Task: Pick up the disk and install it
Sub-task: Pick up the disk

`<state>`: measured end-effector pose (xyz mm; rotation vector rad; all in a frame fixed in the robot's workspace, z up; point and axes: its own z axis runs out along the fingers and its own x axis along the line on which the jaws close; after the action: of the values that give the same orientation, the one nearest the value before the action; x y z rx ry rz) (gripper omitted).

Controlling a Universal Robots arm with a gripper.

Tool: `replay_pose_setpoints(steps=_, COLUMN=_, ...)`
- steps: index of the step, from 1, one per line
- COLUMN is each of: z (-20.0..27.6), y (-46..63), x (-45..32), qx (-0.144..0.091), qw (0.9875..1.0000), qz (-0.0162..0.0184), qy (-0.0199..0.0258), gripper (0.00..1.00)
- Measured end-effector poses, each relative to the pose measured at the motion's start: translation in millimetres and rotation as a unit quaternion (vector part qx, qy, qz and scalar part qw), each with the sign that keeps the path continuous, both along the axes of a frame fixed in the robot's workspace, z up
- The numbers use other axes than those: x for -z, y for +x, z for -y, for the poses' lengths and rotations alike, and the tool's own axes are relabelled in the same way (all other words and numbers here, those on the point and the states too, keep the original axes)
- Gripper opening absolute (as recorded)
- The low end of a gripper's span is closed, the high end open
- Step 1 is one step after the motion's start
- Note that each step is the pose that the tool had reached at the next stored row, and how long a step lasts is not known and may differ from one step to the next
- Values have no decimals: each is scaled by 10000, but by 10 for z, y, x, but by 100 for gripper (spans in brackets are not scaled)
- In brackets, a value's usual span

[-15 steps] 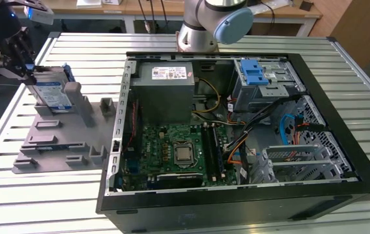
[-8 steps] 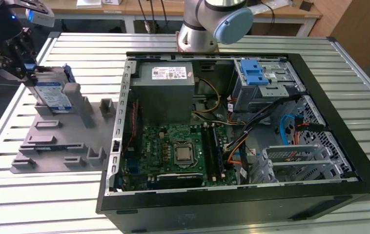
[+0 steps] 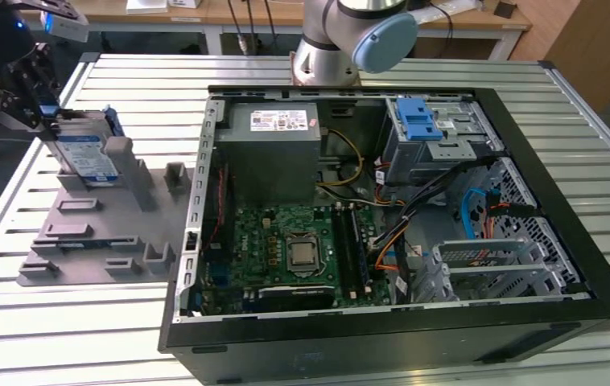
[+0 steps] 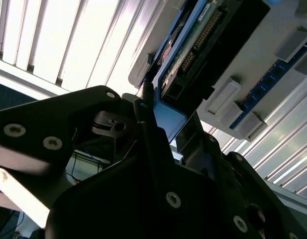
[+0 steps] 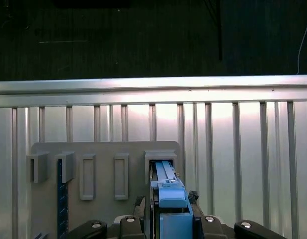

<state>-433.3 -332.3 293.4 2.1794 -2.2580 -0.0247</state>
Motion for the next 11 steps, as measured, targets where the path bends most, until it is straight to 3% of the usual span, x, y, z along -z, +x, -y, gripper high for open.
replay_pose_setpoints(steps=5, z=0, y=0, x=6, qx=0, qw=10000, qz=0, qy=0, gripper=42)
replay_pose_setpoints(steps=7, z=0, y=0, x=3, qx=0, qw=10000, qz=-1, qy=-1, gripper=36)
replay_pose_setpoints(steps=11, z=1, y=1, x=-61, qx=0, qw=10000, qz=1, qy=-2, gripper=36)
